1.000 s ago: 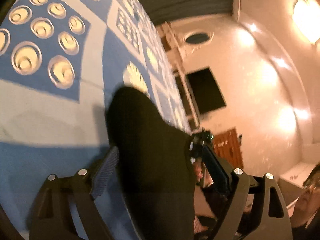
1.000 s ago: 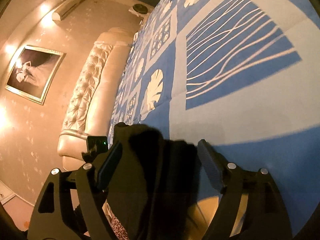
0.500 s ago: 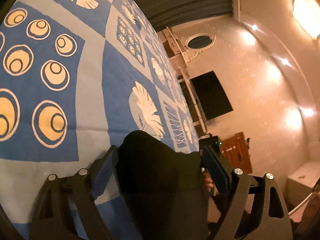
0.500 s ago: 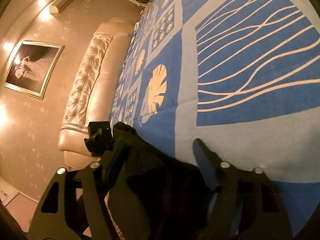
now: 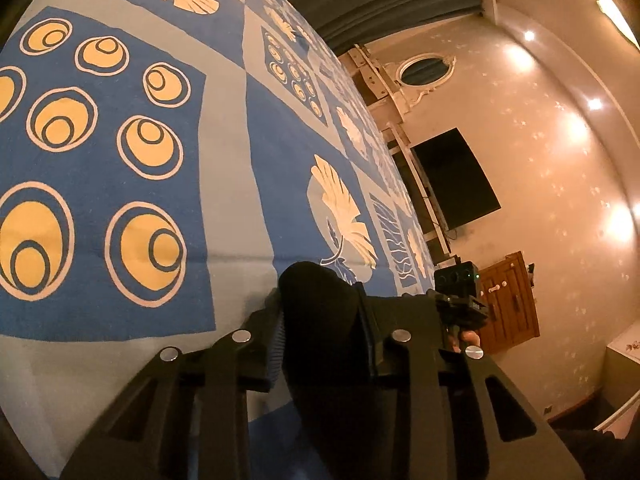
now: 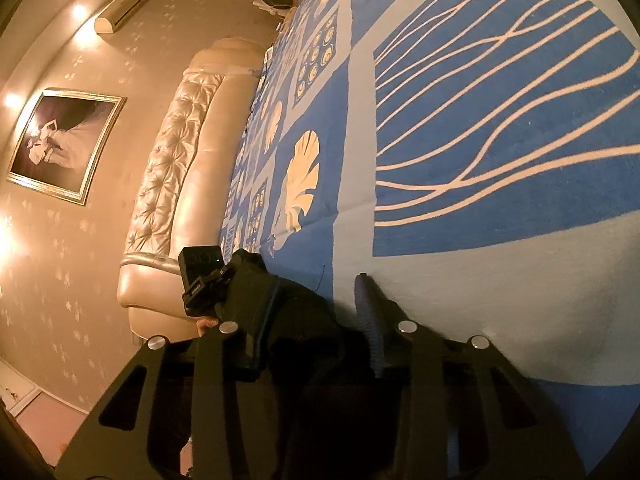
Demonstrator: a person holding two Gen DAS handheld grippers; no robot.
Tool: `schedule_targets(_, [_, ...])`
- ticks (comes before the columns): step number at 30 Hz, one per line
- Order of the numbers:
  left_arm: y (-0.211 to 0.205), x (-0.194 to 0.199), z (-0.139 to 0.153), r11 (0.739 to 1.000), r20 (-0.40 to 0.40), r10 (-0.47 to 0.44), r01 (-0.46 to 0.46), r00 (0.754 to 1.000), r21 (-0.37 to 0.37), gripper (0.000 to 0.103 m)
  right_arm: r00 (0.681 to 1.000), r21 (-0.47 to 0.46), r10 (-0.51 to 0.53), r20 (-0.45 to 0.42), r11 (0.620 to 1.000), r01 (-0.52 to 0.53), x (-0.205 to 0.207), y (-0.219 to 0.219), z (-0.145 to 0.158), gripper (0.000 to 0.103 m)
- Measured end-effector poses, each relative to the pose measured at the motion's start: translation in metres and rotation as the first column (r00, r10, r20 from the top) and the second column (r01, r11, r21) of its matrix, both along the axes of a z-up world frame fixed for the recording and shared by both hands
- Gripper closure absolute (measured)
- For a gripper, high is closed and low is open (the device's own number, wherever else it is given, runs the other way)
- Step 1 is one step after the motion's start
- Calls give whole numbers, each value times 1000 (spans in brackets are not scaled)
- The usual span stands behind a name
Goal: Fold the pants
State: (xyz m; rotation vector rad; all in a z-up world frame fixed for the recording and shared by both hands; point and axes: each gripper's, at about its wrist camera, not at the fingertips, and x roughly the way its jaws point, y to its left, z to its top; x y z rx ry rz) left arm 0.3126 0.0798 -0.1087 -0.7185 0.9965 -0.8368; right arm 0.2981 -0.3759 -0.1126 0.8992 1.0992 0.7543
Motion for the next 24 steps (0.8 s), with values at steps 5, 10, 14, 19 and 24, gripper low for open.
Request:
schedule_targets(5, [2, -2, 3, 1000, 6, -2, 2, 1000, -12, 73, 1000, -3, -3, 1, 1000, 3, 0, 0, -1, 72])
schedule_targets(10, [5, -2, 2, 999, 7, -7, 7, 1000, -33, 69, 1000, -4, -8, 2, 1000, 8, -1, 1, -2, 74])
schedule_targets(14, [3, -9, 11, 999, 69, -22, 25, 997, -40, 47, 1000, 3, -19, 14, 1000, 19, -1, -1, -1, 63])
schedule_targets(19, [-3, -16, 27, 1000, 93, -4, 4, 996, 0, 17, 998, -51, -47, 31, 998, 49, -6, -2, 11, 44])
schedule_targets(24, [1, -25, 33, 989, 78, 83, -92, 993, 115, 17, 994, -195, -90, 60, 976, 100, -19, -6, 28, 30])
